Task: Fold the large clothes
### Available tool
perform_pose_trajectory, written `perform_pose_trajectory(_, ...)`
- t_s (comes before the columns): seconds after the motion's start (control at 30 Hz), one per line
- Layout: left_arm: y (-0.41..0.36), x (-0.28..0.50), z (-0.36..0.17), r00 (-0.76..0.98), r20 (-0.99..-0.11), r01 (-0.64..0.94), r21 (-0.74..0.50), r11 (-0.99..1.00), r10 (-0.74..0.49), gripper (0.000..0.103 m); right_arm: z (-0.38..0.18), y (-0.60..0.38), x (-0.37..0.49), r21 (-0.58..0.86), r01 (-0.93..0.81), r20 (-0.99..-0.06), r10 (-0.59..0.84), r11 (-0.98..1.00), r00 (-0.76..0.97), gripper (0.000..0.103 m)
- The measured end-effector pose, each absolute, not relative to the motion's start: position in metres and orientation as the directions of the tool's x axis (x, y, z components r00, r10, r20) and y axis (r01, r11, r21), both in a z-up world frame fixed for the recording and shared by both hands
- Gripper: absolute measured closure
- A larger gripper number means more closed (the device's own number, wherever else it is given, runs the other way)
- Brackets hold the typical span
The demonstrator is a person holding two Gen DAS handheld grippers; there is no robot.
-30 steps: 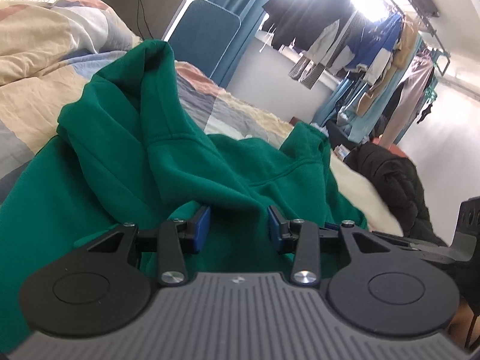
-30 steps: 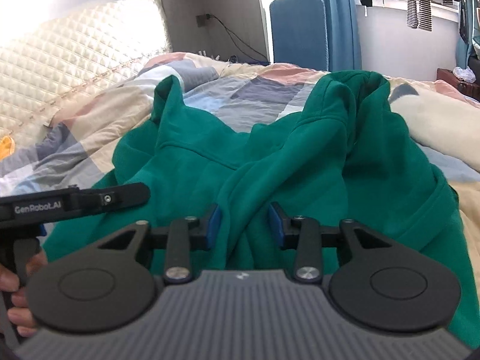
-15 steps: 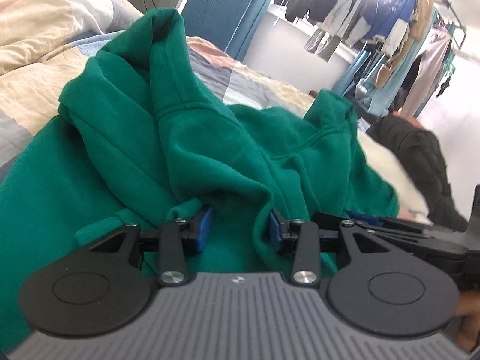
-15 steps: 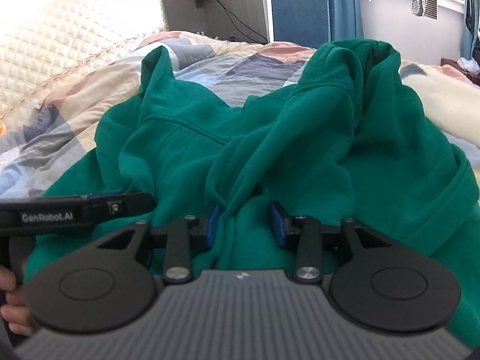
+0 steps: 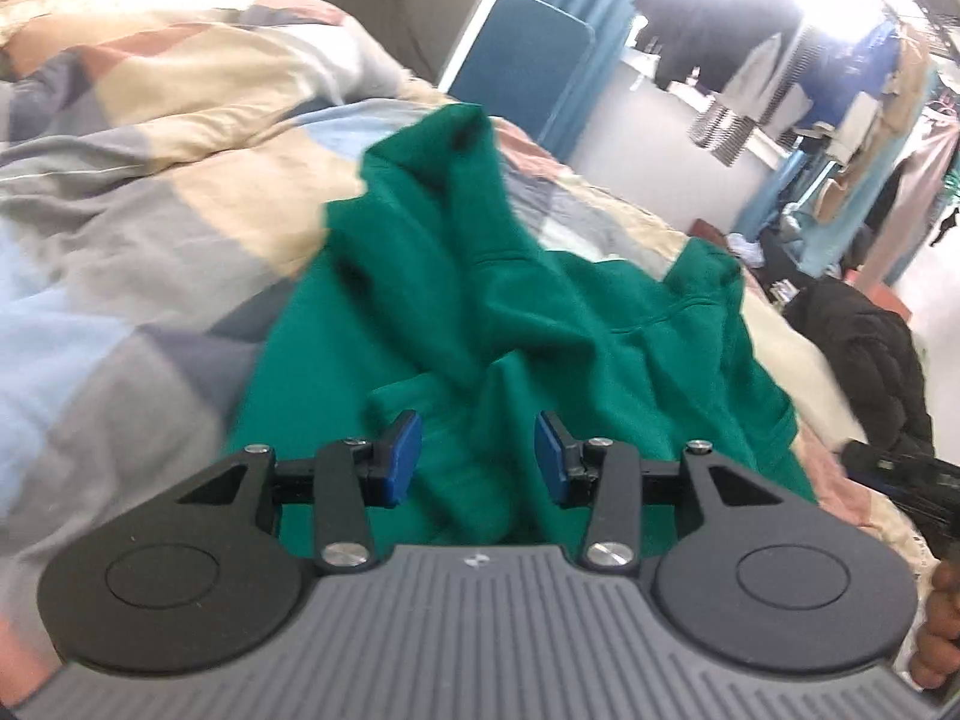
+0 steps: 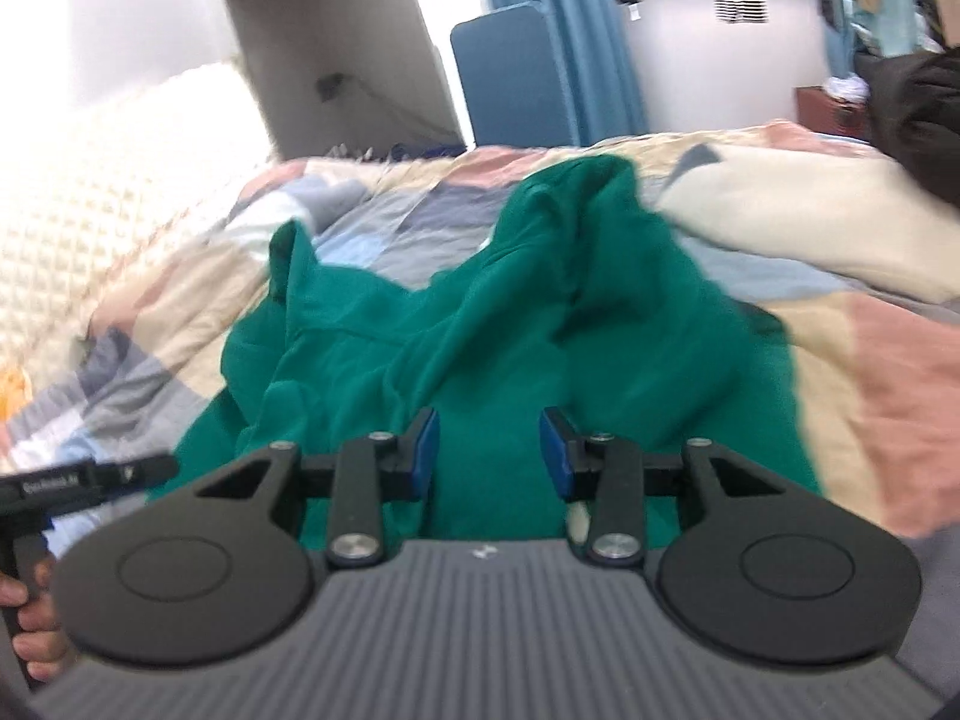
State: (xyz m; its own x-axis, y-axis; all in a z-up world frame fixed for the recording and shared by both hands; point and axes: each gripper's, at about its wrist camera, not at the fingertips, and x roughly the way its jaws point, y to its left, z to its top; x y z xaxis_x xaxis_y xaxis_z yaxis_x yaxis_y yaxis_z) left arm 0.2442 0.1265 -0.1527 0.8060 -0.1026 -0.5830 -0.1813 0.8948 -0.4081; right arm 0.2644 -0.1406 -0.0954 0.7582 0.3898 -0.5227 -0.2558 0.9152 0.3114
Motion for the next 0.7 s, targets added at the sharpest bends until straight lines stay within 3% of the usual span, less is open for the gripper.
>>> perform_pose_trajectory(0.23, 0.140, 0.217, -0.144, 0.776, -0.629, -0.246, -0.374, 0.894, -0.050, 0.052, -0.099, -0.190, 0.248, 0.376, -0.073, -0.586, 0.298, 0.924, 0.753, 0.059)
perform_pose_trajectory(0.33, 0.145, 0.211, -0.145, 0.765, -0.643, -0.279, -0.367, 0.887, -0.026, 0.048, -0.113, -0.210, 0.251, 0.417, 0.024, -0.637, 0.273, 0.909, 0.720, 0.045)
perform_pose_trajectory(0.4, 0.152, 0.208, -0.148, 0.758, -0.652, -0.315, -0.380, 0.870, -0.011, 0.046, -0.123, -0.222, 0.254, 0.460, 0.080, -0.662, 0.281, 0.884, 0.695, 0.025)
perform_pose_trajectory(0.43, 0.156, 0.206, -0.150, 0.758, -0.653, -0.336, -0.391, 0.857, -0.001, 0.046, -0.129, -0.227, 0.256, 0.478, 0.115, -0.672, 0.278, 0.871, 0.686, 0.022)
perform_pose_trajectory(0.7, 0.191, 0.189, -0.154, 0.772, -0.629, -0.483, -0.489, 0.726, 0.091, 0.040, -0.158, -0.258, 0.267, 0.456, 0.401, -0.763, 0.116, 0.795, 0.636, 0.021)
